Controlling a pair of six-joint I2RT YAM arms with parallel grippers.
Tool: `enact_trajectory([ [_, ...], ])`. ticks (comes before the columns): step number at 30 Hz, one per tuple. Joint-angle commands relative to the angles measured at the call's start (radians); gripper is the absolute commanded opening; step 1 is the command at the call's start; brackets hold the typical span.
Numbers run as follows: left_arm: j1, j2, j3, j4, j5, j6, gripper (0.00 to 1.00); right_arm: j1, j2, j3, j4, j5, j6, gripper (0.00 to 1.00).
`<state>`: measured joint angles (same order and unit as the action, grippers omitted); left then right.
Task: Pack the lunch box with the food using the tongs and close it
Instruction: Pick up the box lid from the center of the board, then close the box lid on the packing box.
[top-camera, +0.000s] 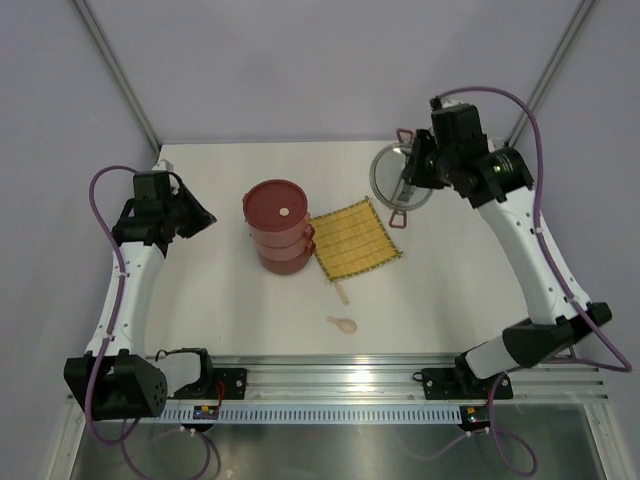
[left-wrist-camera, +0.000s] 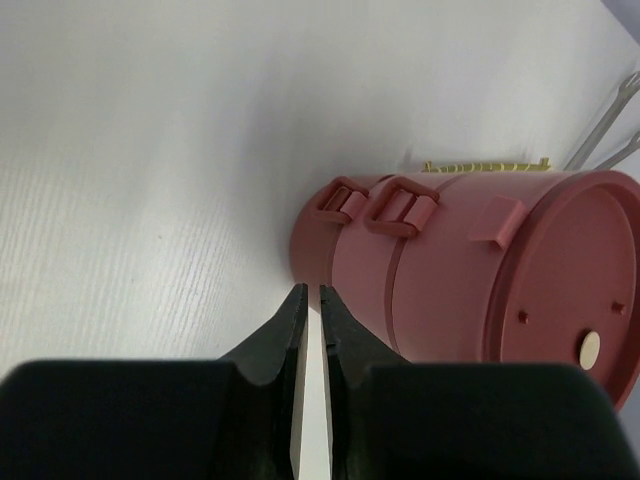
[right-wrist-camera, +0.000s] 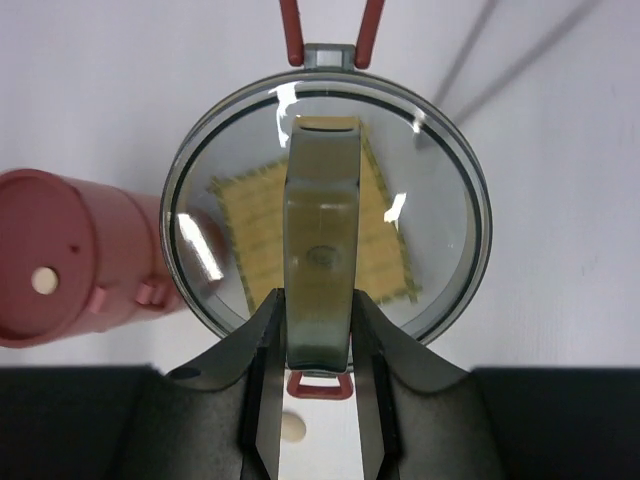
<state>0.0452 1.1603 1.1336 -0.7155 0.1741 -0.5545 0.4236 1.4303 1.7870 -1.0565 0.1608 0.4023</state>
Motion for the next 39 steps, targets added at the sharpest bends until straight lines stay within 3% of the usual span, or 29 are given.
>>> enact_trajectory([
  [1,0.019,-0.007,0.052,0.017,-0.002,-0.010,0.11,0.029,0.166,0.283,-0.037,-0.156,-0.275,0.00],
  [5,0.028,-0.045,0.031,0.031,-0.021,-0.030,0.12,0.073,0.423,0.749,-0.131,-0.240,-0.393,0.00],
  [8,0.038,-0.057,0.034,0.025,-0.031,-0.035,0.12,0.101,0.551,0.960,-0.206,-0.271,-0.494,0.00],
  [15,0.044,-0.045,0.048,0.002,-0.018,-0.044,0.12,0.164,0.450,0.670,0.062,-0.418,-0.637,0.00],
  [19,0.044,-0.045,0.042,-0.001,-0.018,-0.047,0.12,0.188,0.473,0.672,0.095,-0.529,-0.667,0.00],
  [28,0.044,-0.051,0.011,0.001,-0.010,-0.051,0.12,0.271,0.648,0.857,-0.022,-0.564,-0.655,0.00],
  [39,0.044,-0.037,-0.011,0.007,0.008,-0.053,0.12,0.316,0.714,0.831,-0.036,-0.578,-0.652,0.00],
])
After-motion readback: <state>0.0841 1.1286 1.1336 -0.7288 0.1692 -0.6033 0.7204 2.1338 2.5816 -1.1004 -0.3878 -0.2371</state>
